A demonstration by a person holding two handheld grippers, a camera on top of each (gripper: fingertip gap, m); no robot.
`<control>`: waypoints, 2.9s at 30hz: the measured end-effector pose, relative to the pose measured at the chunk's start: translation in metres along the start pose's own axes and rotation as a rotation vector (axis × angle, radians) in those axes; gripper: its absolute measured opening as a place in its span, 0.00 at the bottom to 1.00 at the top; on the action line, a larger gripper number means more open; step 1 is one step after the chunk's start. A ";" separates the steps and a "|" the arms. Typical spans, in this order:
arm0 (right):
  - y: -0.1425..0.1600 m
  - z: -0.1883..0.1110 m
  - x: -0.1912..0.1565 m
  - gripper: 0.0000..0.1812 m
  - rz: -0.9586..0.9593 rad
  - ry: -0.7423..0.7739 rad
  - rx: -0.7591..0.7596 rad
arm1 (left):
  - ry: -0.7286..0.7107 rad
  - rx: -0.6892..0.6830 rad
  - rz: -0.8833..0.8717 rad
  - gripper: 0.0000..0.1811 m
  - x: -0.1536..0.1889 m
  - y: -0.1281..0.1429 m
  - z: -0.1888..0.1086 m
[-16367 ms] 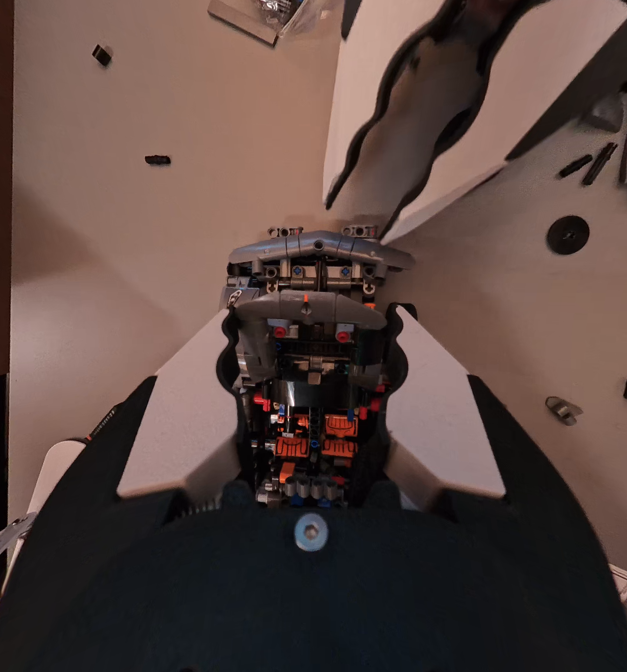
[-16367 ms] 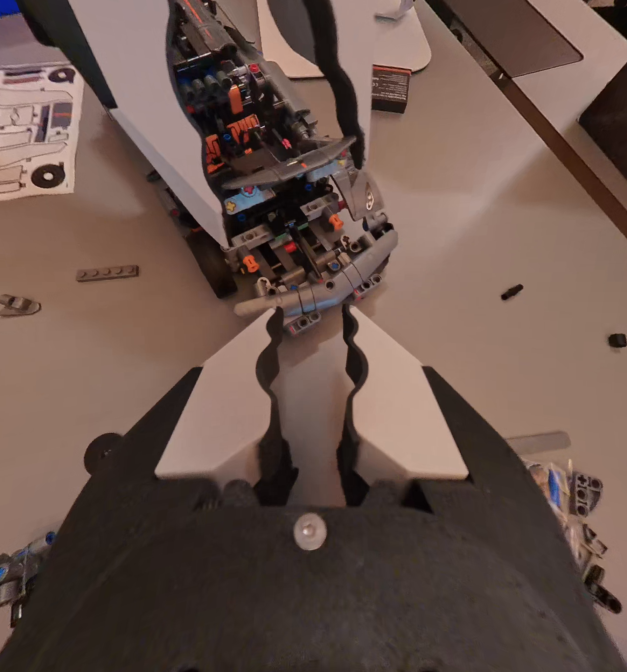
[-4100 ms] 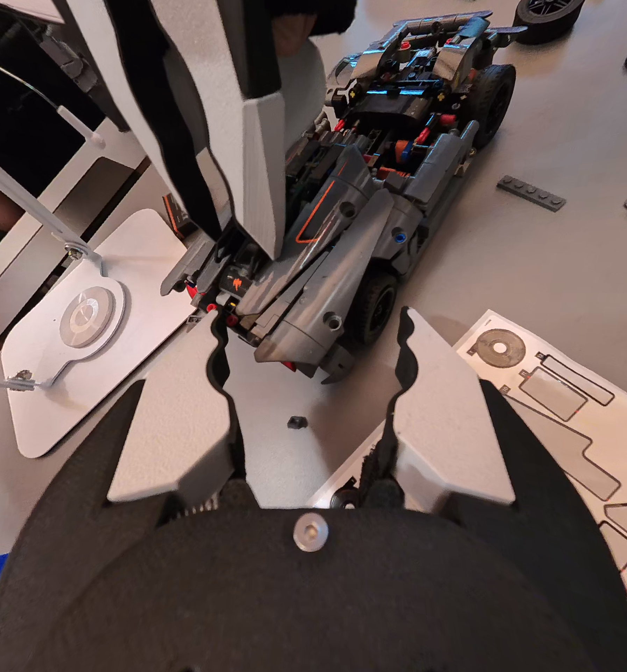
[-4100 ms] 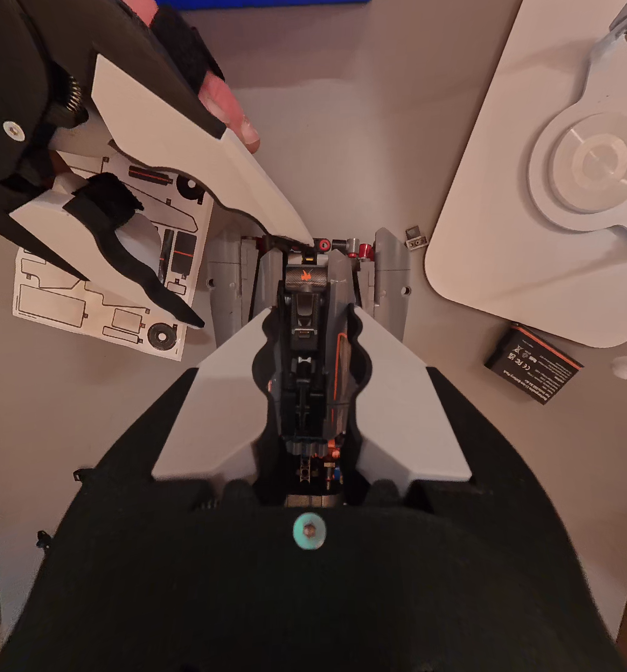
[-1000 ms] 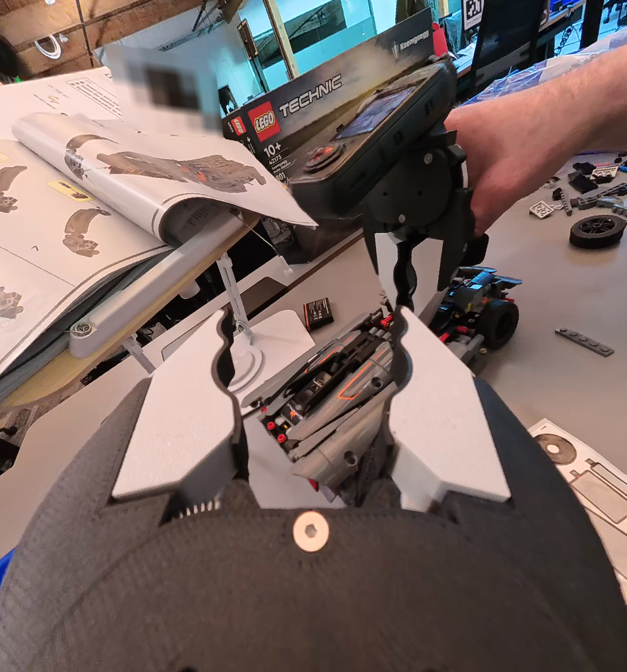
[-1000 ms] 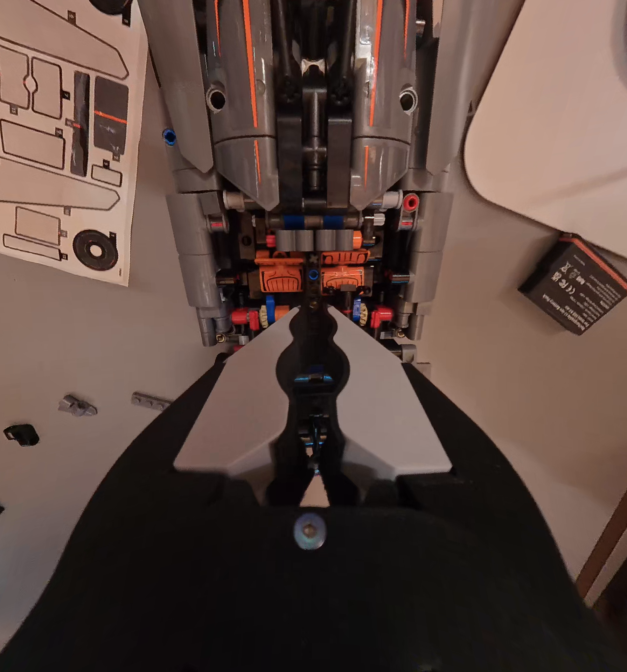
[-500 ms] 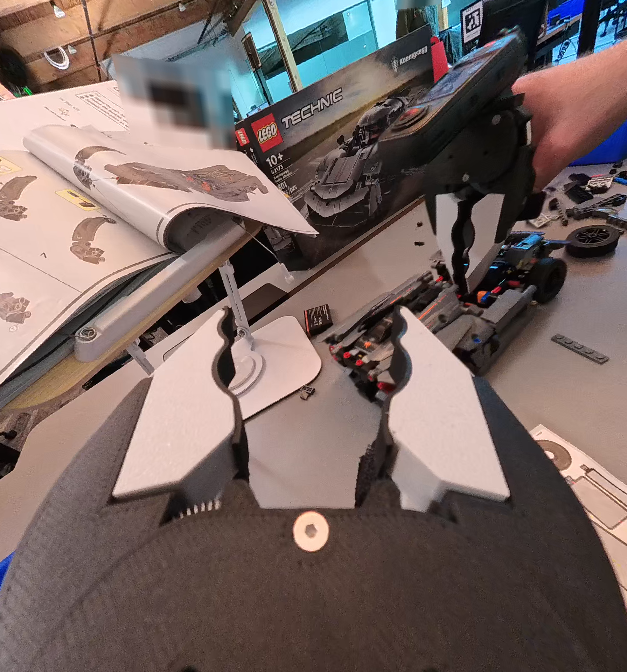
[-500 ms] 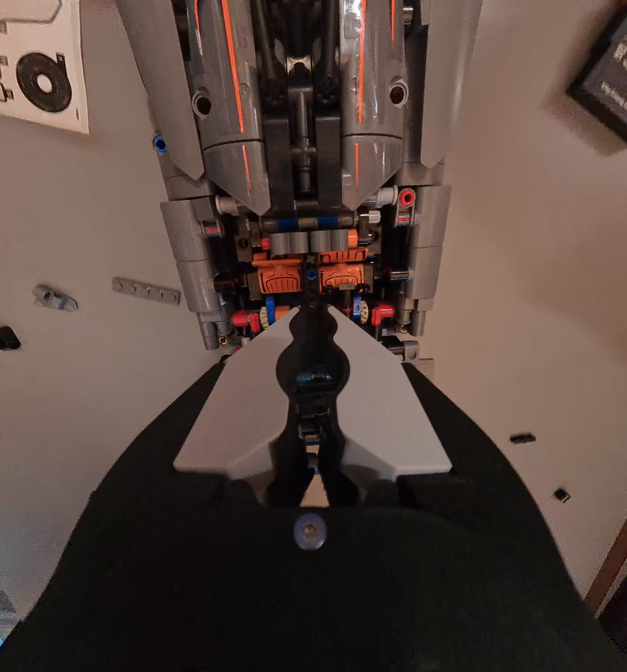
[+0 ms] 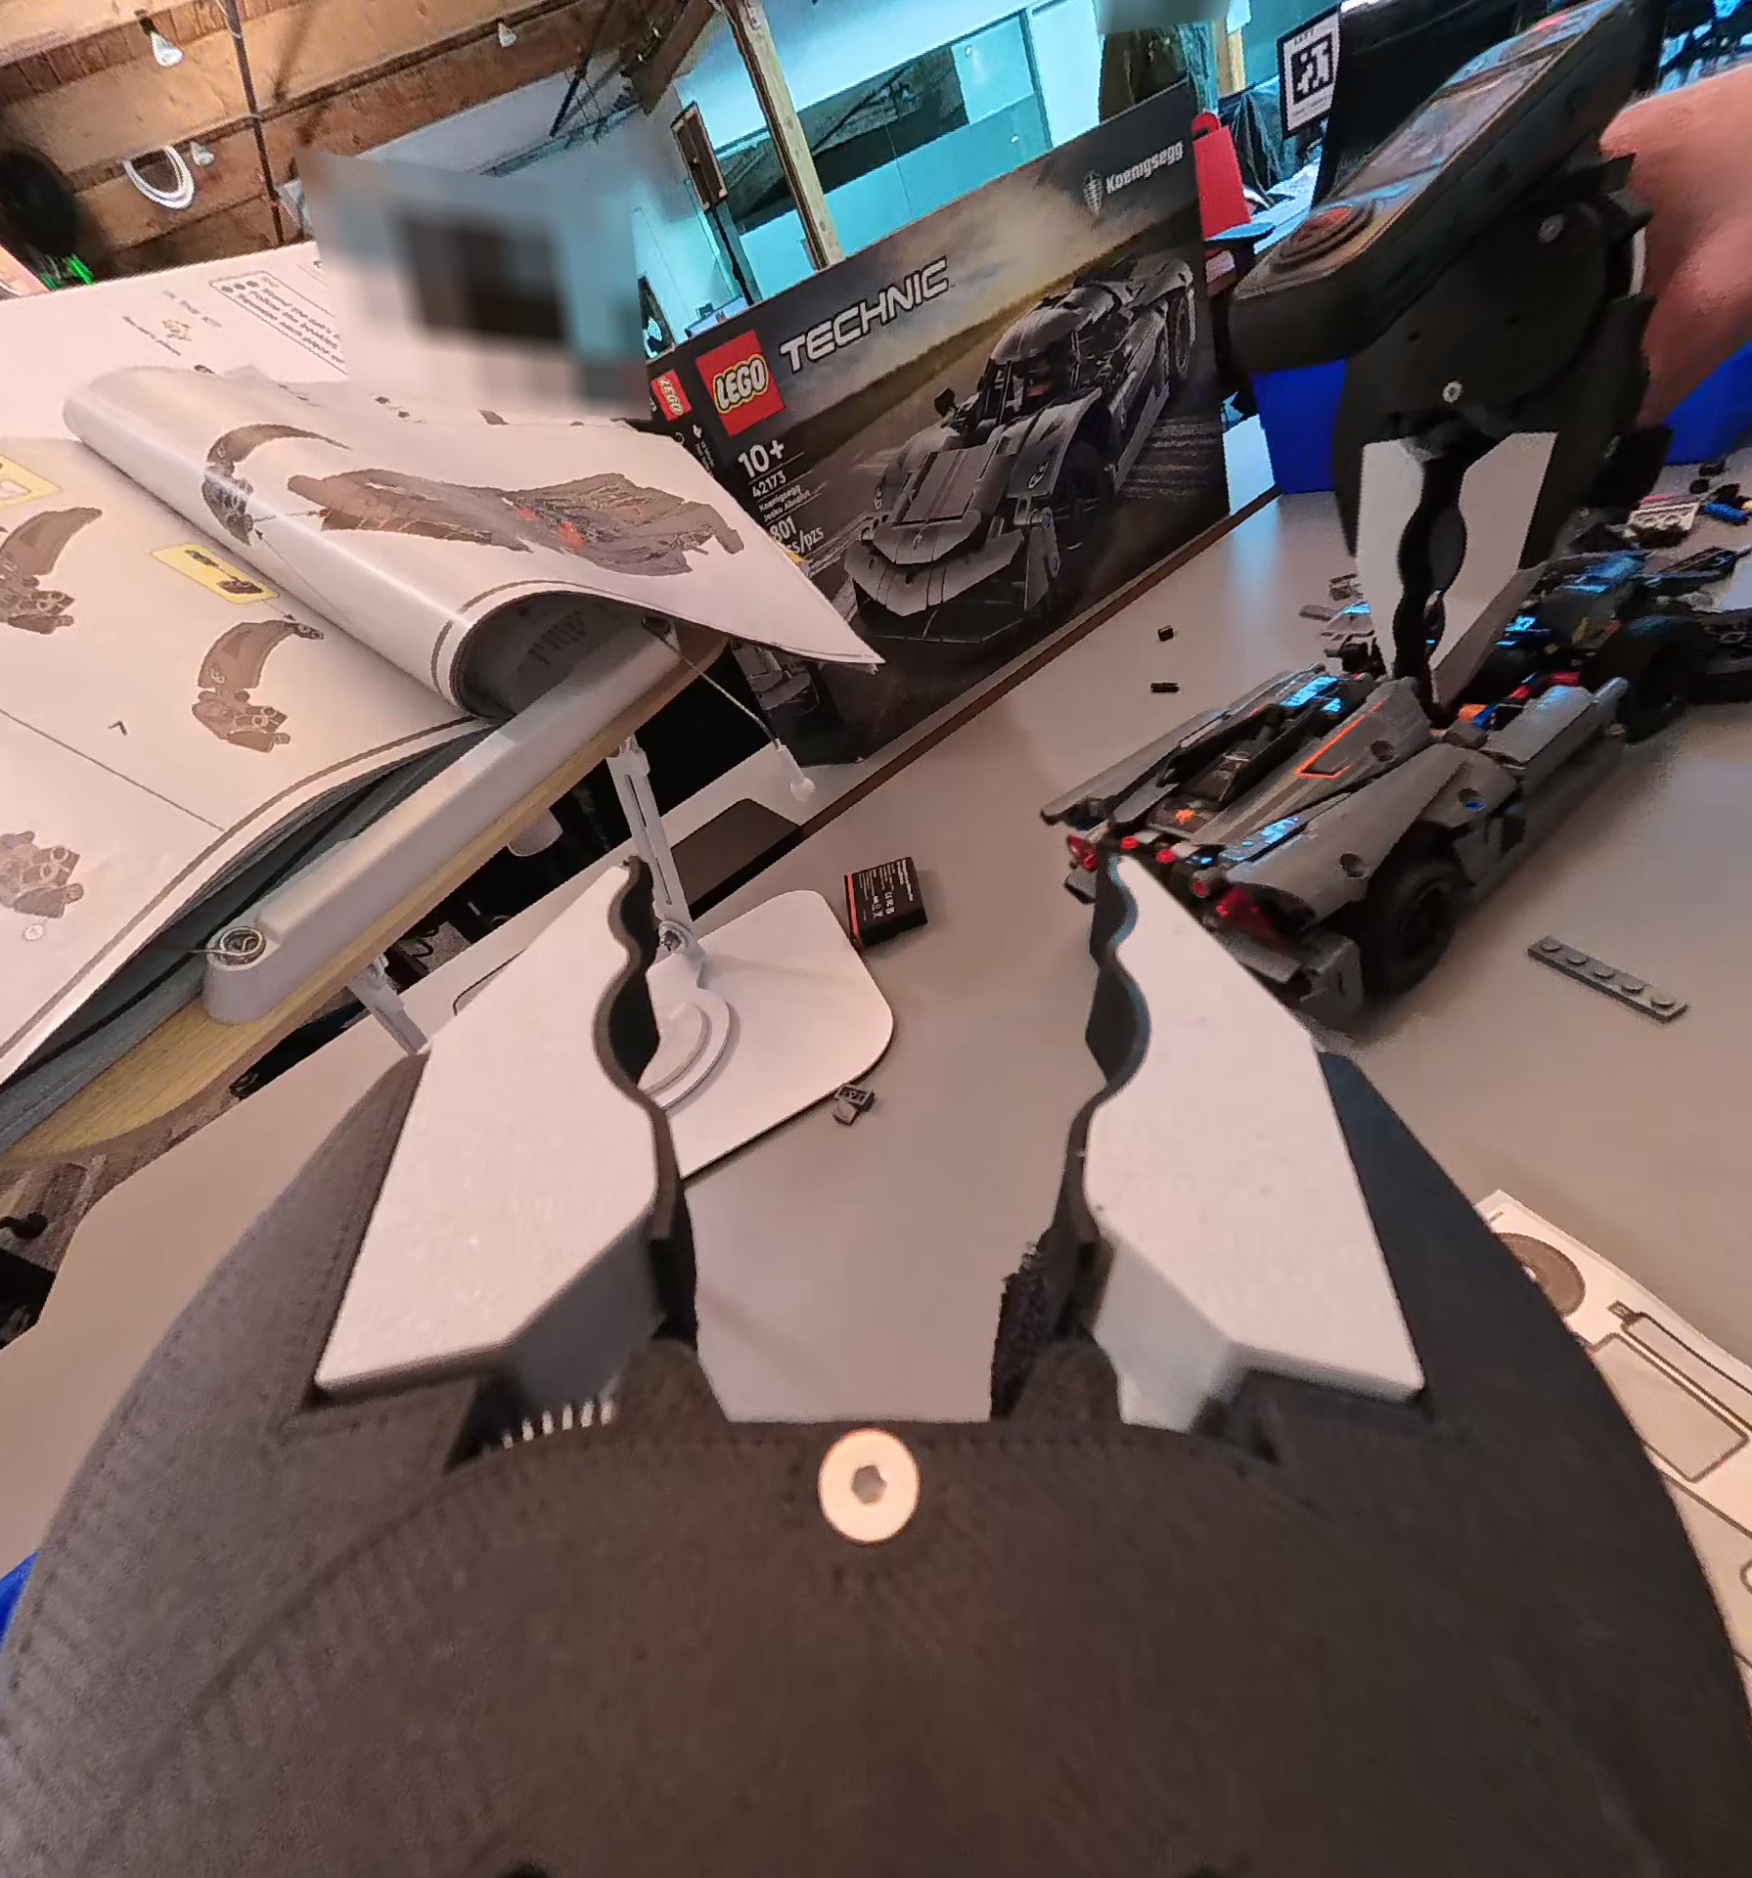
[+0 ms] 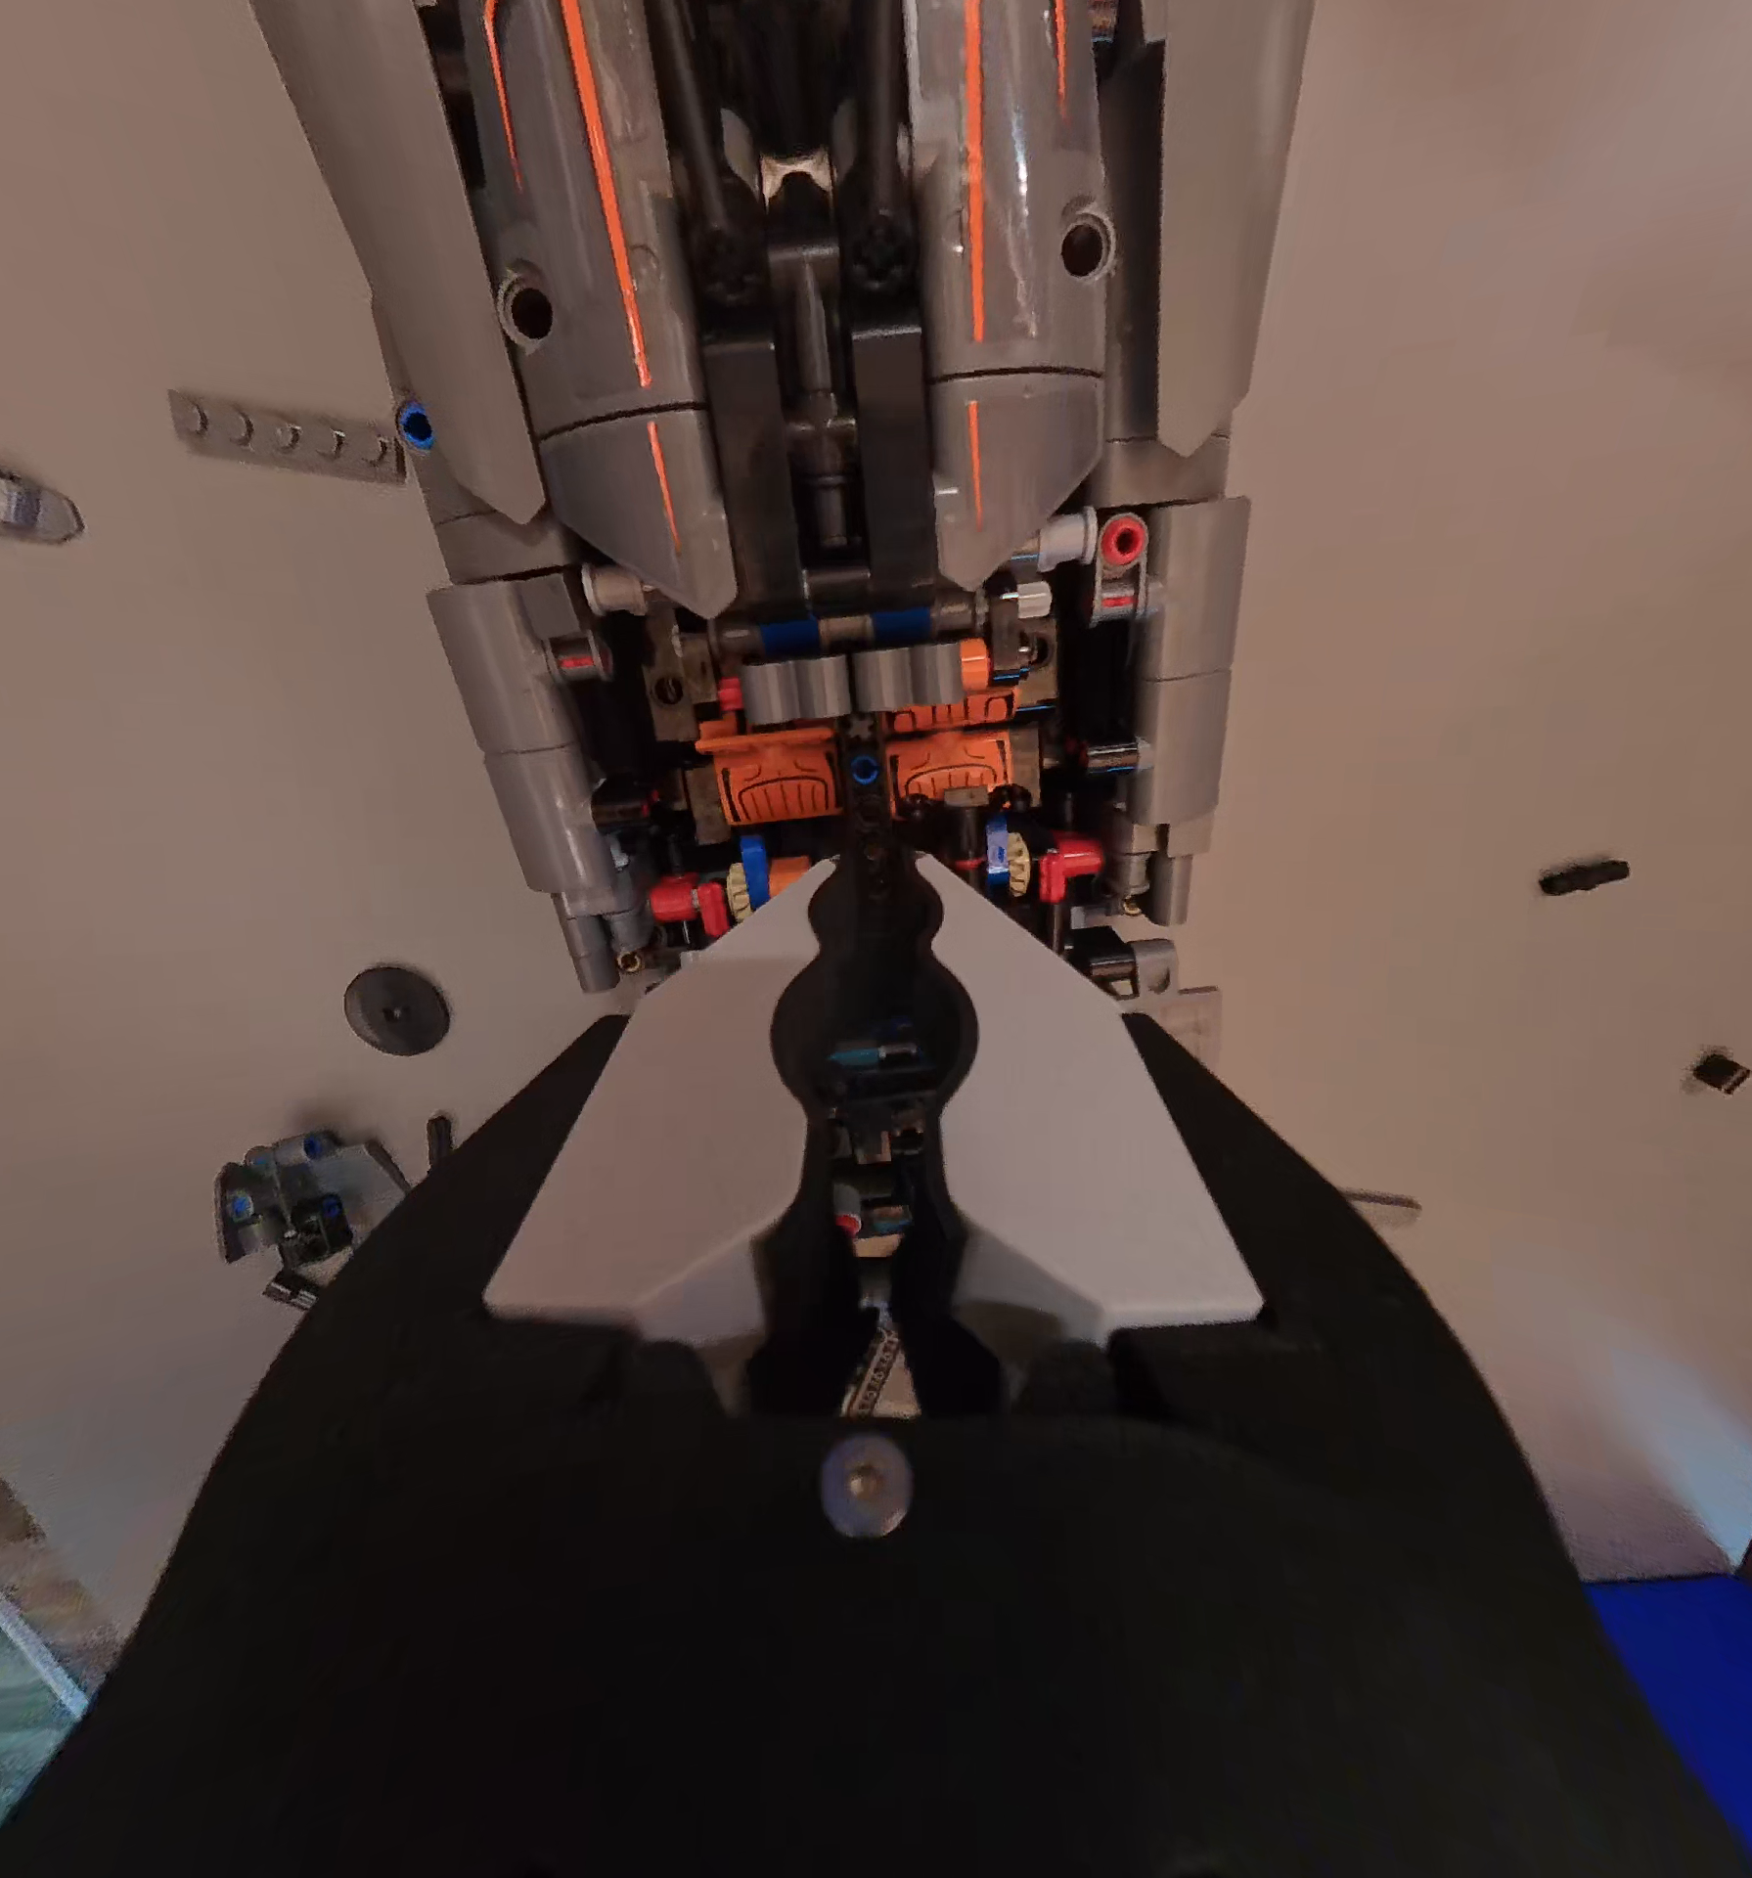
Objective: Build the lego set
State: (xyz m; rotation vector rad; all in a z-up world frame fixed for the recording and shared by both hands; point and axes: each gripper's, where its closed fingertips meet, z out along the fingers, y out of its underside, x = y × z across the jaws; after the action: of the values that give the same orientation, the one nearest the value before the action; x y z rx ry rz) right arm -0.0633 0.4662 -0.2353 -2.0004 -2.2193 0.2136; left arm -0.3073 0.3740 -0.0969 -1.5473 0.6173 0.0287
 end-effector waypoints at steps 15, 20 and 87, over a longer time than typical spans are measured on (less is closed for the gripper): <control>-0.053 0.012 0.002 0.03 -0.060 0.018 -0.030 | -0.008 0.012 0.003 0.46 -0.001 -0.003 -0.002; -0.084 0.018 0.001 0.03 -0.104 0.012 -0.034 | -0.009 0.015 0.010 0.46 -0.001 -0.004 -0.003; -0.096 0.015 0.044 0.18 0.047 -0.031 0.153 | 0.001 -0.009 0.017 0.45 0.001 0.002 0.001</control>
State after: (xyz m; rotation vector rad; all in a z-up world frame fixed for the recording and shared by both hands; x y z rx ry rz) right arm -0.1641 0.5005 -0.2306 -1.9823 -2.1048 0.4091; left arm -0.3067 0.3749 -0.0992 -1.5509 0.6317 0.0440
